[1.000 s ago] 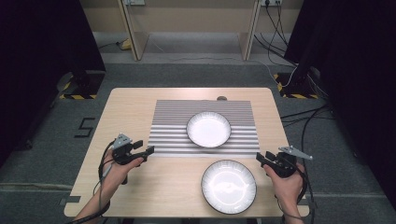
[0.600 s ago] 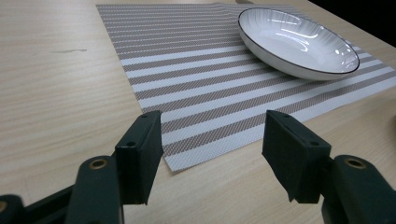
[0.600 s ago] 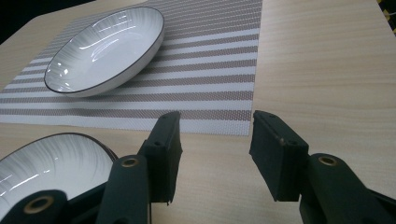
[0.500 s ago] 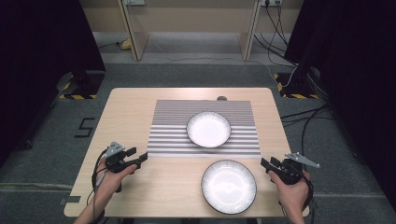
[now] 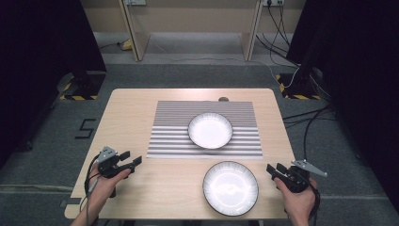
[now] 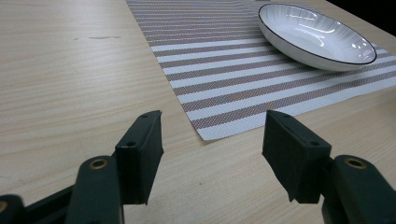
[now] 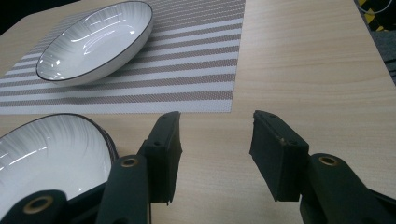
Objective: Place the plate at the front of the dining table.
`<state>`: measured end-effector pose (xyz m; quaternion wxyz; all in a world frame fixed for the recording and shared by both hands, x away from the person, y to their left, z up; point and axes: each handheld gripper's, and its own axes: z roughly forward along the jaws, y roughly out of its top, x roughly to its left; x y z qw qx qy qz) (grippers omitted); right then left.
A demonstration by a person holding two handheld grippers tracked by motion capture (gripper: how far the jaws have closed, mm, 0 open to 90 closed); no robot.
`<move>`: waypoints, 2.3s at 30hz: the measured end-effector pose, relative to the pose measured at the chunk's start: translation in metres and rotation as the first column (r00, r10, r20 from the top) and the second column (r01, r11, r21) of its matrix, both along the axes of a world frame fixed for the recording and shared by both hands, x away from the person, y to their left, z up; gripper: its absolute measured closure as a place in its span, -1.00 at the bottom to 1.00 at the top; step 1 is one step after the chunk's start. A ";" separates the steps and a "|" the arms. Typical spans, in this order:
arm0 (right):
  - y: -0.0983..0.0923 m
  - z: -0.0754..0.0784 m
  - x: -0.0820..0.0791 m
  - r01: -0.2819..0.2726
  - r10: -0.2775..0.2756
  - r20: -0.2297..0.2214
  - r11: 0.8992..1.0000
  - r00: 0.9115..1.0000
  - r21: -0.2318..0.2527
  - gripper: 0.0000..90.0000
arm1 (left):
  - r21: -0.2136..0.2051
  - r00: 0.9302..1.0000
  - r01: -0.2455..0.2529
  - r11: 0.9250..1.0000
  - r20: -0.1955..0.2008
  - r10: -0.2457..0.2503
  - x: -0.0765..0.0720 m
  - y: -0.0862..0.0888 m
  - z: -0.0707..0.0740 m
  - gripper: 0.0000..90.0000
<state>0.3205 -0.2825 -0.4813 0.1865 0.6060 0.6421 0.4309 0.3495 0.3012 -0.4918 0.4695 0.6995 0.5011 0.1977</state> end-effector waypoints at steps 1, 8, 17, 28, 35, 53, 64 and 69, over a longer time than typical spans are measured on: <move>0.000 0.000 0.000 0.000 0.000 0.000 1.000 1.000 0.000 0.17 | -0.001 1.000 0.000 1.000 0.001 0.000 -0.001 0.001 0.000 -0.17; -0.004 -0.004 -0.006 0.008 -0.008 -0.004 1.000 1.000 -0.004 0.16 | 0.002 1.000 -0.009 1.000 0.001 0.009 -0.006 0.005 -0.001 -0.17; -0.011 -0.008 -0.011 0.026 -0.026 -0.005 1.000 1.000 -0.009 0.14 | 0.004 1.000 -0.030 1.000 0.003 0.030 -0.011 0.014 -0.002 -0.17; -0.018 -0.013 -0.016 0.051 -0.051 -0.015 0.999 0.999 -0.003 0.14 | 0.010 0.999 -0.051 0.999 0.002 0.051 -0.015 0.022 -0.005 -0.17; -0.024 -0.015 -0.019 0.068 -0.068 -0.019 0.998 0.998 -0.001 0.13 | 0.011 0.997 -0.073 0.997 0.000 0.073 -0.016 0.030 -0.007 -0.17; -0.034 -0.025 -0.024 0.106 -0.106 -0.019 0.994 0.994 -0.013 0.13 | 0.010 0.995 -0.098 0.995 0.009 0.097 -0.019 0.047 -0.017 -0.17; -0.034 -0.027 -0.027 0.123 -0.123 -0.002 0.992 0.992 0.007 0.12 | -0.011 0.993 -0.111 0.994 0.034 0.111 -0.021 0.050 -0.020 -0.17; -0.034 -0.028 -0.027 0.128 -0.128 0.004 0.992 0.992 0.022 0.11 | -0.015 0.993 -0.111 0.994 0.037 0.112 -0.022 0.048 -0.021 -0.17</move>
